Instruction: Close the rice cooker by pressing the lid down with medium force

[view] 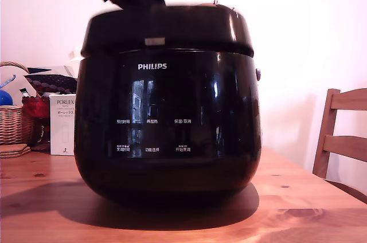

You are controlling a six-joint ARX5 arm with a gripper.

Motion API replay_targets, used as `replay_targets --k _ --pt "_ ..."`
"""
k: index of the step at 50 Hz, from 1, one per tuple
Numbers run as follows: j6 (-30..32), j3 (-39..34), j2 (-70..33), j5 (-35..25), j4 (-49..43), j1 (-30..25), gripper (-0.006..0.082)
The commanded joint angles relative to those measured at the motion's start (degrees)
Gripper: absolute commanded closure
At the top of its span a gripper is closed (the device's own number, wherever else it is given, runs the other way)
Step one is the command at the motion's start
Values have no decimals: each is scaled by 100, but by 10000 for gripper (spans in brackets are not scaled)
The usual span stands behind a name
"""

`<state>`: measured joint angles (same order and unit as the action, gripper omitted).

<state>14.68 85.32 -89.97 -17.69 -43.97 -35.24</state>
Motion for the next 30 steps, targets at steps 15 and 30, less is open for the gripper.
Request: replay_targets --k 15,30 --pt "-35 -350 116 188 -433 63 791" --pt "-81 -352 120 170 -946 61 791"
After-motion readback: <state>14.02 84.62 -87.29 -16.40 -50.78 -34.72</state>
